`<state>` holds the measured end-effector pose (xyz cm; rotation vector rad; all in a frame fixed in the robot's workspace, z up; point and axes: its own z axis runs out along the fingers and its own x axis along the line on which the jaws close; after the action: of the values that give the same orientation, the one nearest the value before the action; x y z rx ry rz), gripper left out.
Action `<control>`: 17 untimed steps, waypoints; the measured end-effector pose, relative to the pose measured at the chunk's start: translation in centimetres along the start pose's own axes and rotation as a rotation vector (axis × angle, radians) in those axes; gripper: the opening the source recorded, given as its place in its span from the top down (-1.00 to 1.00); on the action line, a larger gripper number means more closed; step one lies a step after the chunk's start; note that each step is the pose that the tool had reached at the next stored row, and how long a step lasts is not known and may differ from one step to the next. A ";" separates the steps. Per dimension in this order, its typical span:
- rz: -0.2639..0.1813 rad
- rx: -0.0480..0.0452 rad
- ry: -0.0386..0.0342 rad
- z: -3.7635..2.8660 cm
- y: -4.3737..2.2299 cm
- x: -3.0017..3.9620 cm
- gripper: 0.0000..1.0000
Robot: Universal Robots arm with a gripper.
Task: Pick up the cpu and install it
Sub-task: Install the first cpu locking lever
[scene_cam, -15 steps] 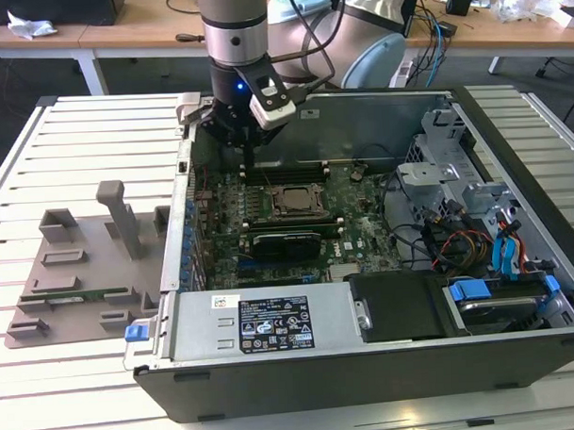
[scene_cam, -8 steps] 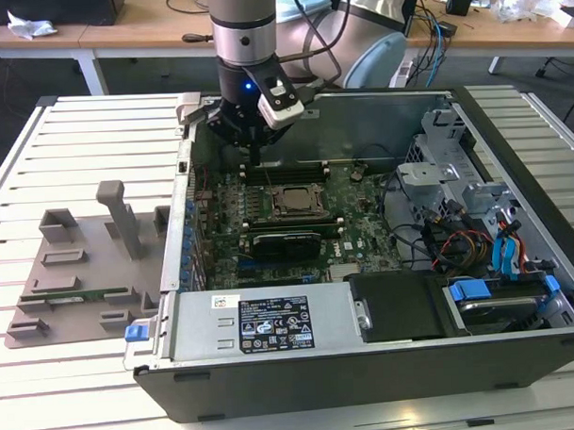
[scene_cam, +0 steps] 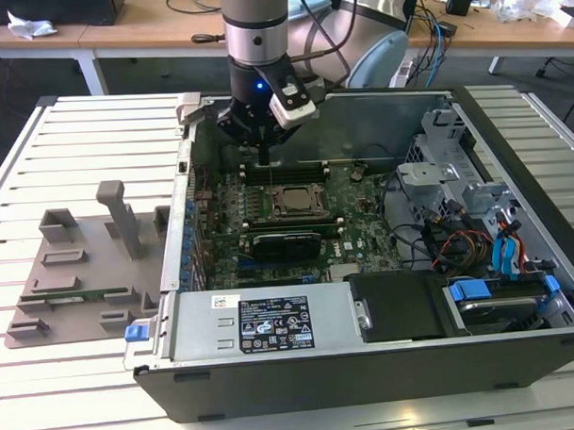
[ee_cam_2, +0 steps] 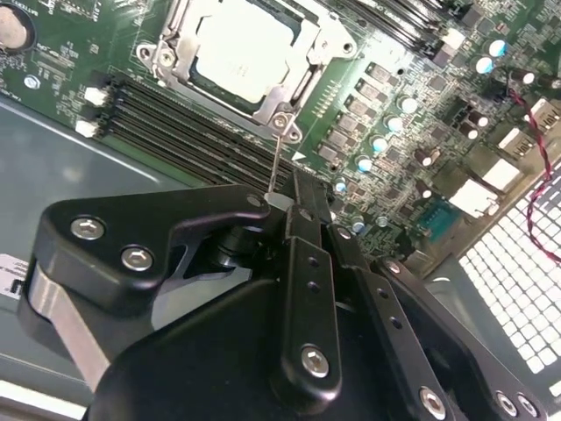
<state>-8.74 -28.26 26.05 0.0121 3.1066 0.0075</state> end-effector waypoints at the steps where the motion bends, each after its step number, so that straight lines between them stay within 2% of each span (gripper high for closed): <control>1: 0.000 0.0000 0.0001 0.01 0.00 -0.23 0.79; 8: 0.000 -0.0001 0.0015 0.16 0.01 -1.75 0.79; 17: 0.000 0.0000 0.0031 1.21 0.01 -1.85 0.79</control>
<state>-6.84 -28.26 24.90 0.0121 3.1097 0.0076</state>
